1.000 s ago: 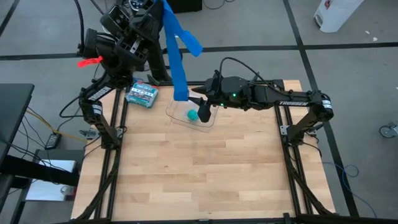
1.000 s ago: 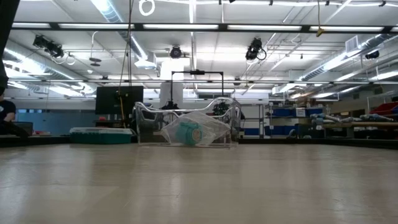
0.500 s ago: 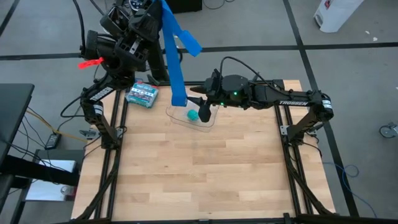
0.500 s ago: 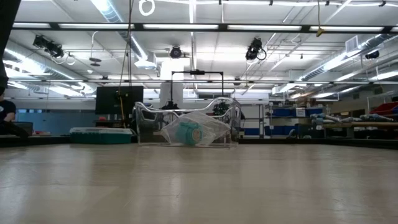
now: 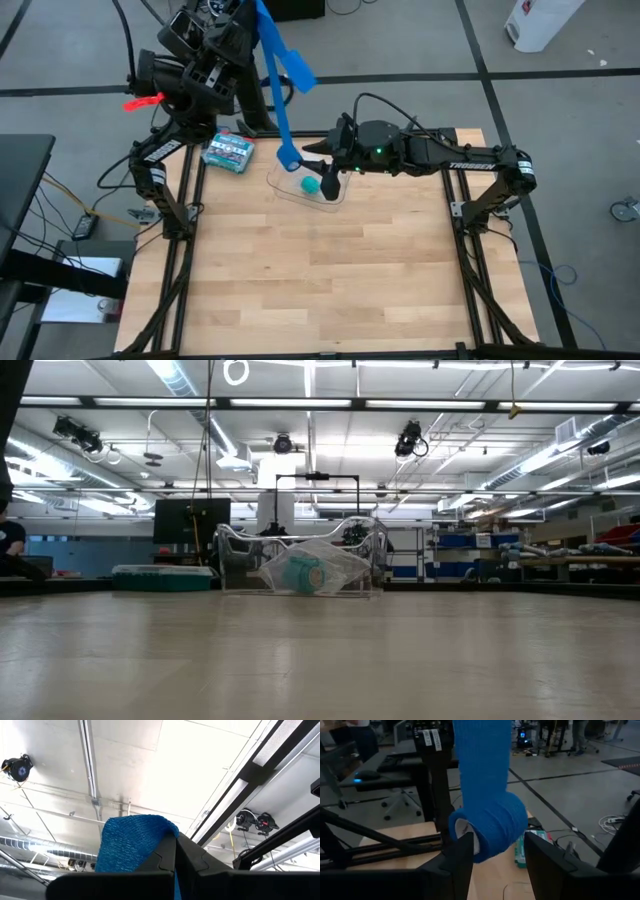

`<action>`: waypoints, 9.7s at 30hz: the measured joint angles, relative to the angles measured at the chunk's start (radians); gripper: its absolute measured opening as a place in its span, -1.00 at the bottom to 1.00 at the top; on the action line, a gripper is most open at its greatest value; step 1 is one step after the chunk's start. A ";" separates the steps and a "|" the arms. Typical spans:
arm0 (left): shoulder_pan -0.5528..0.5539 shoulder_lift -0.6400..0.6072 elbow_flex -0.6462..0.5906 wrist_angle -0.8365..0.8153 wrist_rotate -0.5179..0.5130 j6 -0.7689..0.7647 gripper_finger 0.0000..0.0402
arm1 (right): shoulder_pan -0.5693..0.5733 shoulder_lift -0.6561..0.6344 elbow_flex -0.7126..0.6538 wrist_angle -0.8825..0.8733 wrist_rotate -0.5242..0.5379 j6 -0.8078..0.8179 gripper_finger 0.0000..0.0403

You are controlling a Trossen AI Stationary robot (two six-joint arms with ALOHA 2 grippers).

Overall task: Roll bandage
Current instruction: Roll the blue bandage

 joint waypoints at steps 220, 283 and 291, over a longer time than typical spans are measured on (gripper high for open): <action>-0.093 0.038 0.000 -0.074 0.227 -0.037 -0.97 | -0.293 -0.208 -0.084 -0.209 -0.235 0.142 -1.00; -0.143 0.048 0.000 -1.364 0.385 -0.186 -0.15 | -0.727 -0.423 0.016 -0.324 -0.434 0.090 -1.00; -0.136 0.048 0.000 -1.519 0.425 -0.137 -0.14 | -0.706 -0.431 0.016 -0.281 -0.451 0.090 -1.00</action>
